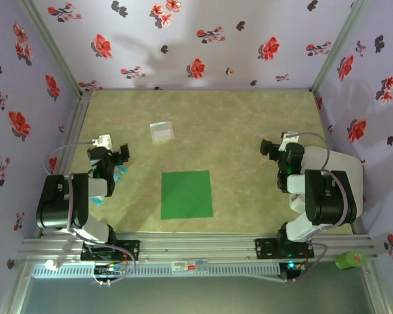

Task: Fold a paper plane with a square sheet of paper (pick it up from the middle)
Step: Move the square sheet of paper to the center of the table.

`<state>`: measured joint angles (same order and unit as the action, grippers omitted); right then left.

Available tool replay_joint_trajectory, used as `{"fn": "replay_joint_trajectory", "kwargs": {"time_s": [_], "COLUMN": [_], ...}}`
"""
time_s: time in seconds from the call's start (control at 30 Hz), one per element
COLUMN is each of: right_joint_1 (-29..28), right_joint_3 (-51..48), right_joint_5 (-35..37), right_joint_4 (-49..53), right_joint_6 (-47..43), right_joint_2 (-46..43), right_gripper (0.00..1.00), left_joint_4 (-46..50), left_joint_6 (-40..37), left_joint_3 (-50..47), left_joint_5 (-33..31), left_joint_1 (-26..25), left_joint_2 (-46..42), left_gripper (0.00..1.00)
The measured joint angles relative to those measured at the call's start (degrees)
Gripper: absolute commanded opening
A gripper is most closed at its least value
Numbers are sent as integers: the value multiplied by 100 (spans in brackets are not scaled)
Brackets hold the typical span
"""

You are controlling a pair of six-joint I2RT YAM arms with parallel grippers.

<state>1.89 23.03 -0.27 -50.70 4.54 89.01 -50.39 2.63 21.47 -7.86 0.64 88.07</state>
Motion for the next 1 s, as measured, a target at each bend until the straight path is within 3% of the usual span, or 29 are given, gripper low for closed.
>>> {"fn": "replay_joint_trajectory", "kwargs": {"time_s": [1.0], "right_joint_1": [-44], "right_joint_3": [0], "right_joint_5": [52], "right_joint_4": [0], "right_joint_6": [-2], "right_joint_2": [0], "right_gripper": [99], "left_joint_4": [0], "left_joint_6": [-2], "left_joint_3": [0], "left_joint_5": [238], "left_joint_1": [0], "left_joint_2": [0], "left_gripper": [100]}}
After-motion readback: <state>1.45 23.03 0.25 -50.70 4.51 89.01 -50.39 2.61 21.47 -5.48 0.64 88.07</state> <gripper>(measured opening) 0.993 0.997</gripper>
